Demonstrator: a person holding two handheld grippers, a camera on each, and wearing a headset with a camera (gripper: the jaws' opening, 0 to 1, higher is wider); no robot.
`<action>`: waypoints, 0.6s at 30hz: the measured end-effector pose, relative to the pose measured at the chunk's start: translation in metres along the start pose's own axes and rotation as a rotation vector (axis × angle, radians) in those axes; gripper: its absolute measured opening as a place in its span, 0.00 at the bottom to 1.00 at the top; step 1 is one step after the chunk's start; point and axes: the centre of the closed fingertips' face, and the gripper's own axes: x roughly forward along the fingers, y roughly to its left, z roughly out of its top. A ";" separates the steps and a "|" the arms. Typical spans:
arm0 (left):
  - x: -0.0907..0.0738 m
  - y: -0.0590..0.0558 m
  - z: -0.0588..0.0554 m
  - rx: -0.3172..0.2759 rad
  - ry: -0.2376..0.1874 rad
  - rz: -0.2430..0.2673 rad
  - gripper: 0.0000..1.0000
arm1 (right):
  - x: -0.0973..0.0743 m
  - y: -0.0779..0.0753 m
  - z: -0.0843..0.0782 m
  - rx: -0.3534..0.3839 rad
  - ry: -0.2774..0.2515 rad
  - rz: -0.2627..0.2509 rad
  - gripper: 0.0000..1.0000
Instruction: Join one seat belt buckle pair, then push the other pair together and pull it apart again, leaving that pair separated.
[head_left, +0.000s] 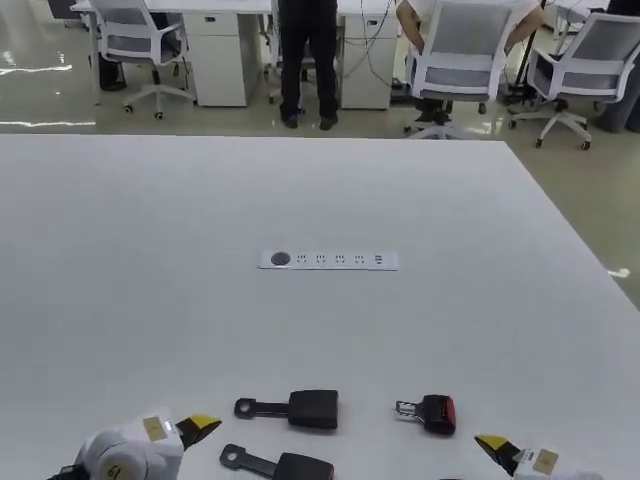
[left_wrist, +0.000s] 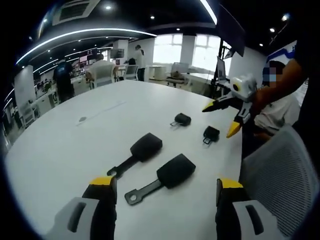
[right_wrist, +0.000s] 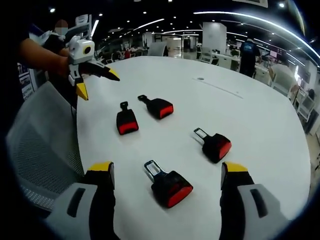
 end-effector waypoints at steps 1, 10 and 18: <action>0.003 -0.002 0.000 0.006 0.003 -0.005 0.83 | 0.000 0.001 0.000 -0.001 0.004 0.008 0.86; 0.020 -0.005 -0.006 0.056 0.057 -0.071 0.80 | 0.004 -0.003 -0.005 -0.021 0.036 0.059 0.83; 0.033 -0.012 -0.004 0.091 0.091 -0.124 0.77 | 0.010 -0.002 -0.015 -0.066 0.078 0.119 0.80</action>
